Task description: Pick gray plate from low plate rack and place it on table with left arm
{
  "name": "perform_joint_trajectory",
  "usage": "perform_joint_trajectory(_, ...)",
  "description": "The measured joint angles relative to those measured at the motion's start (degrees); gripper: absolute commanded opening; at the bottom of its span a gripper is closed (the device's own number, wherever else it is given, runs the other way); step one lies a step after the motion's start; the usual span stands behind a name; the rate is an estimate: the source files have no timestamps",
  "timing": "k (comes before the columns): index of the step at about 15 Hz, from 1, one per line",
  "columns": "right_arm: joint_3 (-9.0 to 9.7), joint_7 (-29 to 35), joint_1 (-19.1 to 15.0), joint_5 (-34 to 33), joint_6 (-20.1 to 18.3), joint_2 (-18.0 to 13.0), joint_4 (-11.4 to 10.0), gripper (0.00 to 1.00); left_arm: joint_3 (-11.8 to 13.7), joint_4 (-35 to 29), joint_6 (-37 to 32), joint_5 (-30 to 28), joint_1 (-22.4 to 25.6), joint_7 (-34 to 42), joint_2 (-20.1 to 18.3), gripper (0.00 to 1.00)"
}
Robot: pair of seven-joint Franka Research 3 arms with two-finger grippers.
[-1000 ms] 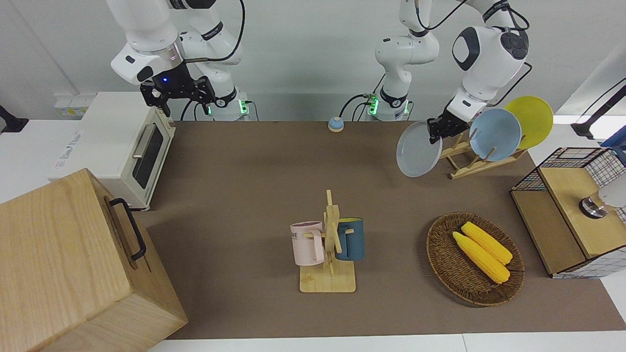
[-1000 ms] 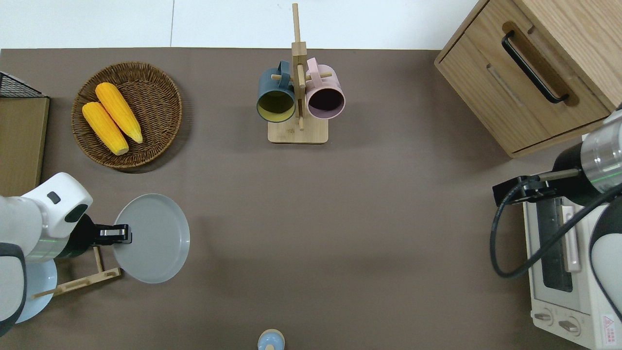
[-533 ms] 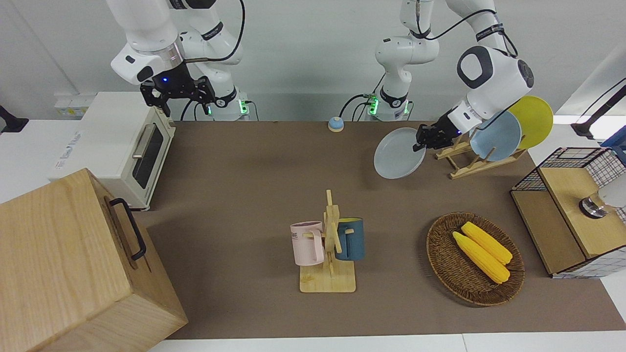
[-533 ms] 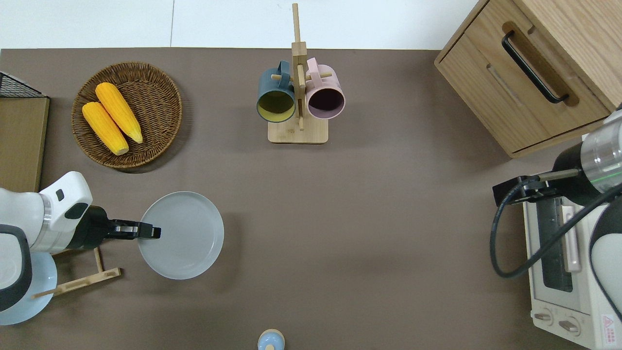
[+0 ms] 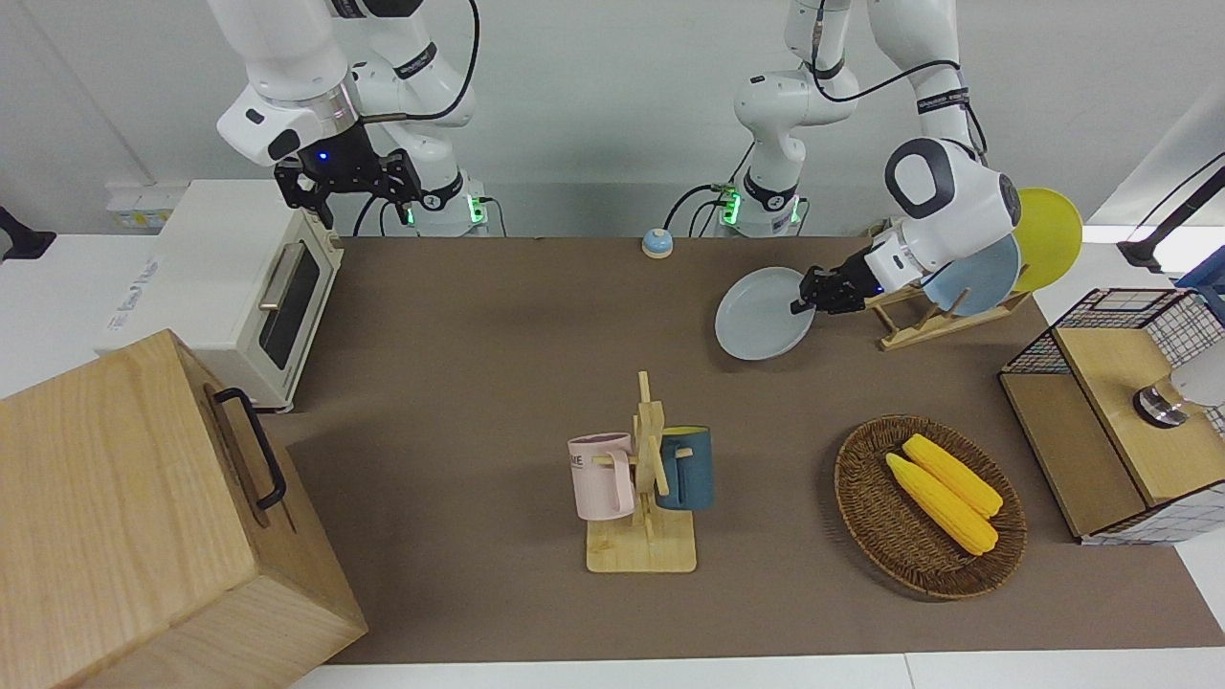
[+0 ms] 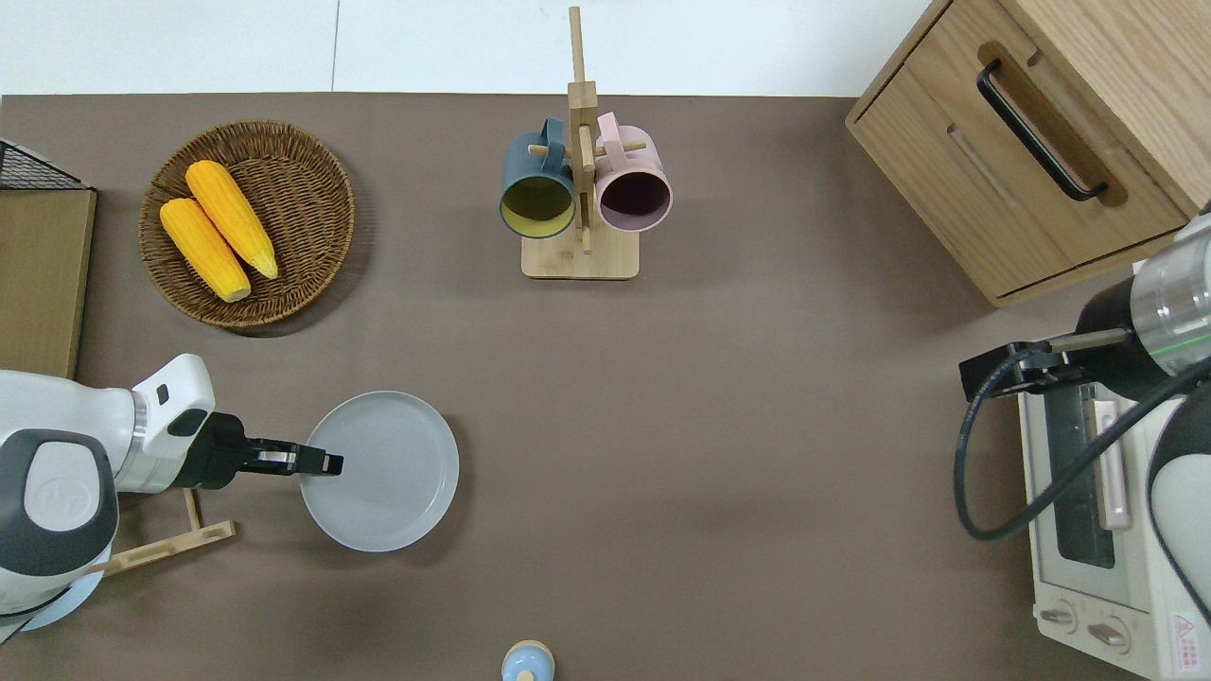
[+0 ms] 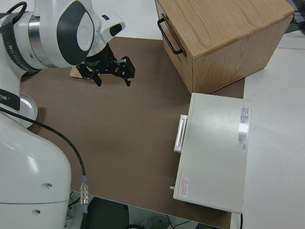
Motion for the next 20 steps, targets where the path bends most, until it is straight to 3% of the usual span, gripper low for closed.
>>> perform_joint_trajectory(7, 0.0, 0.0, 0.0, 0.0, 0.0, 0.0, 0.0, 0.983, 0.0, -0.41, 1.03, -0.83, 0.01, 2.79, 3.47, 0.24)
perform_joint_trajectory(11, 0.0, 0.0, 0.0, 0.0, 0.0, 0.0, 0.0, 0.983, 0.01, -0.38, 2.39, -0.84, 0.07, 4.22, 4.74, 0.54)
perform_joint_trajectory(13, 0.0, 0.0, 0.0, 0.0, 0.0, 0.0, 0.0, 0.983, 0.03, -0.22, 2.52, -0.84, 0.15, 4.41, 4.77, 0.62)
perform_joint_trajectory(17, 0.0, 0.0, 0.0, 0.0, 0.0, 0.0, 0.0, 0.983, 0.13, 2.32, 2.67, 3.19, 1.53, 4.12, 4.69, 0.68)
perform_joint_trajectory(20, 0.0, 0.0, 0.0, 0.0, 0.0, 0.0, 0.0, 0.983, 0.24, 6.02, 1.34, 8.91, 1.88, -0.91, 4.34, 0.75)
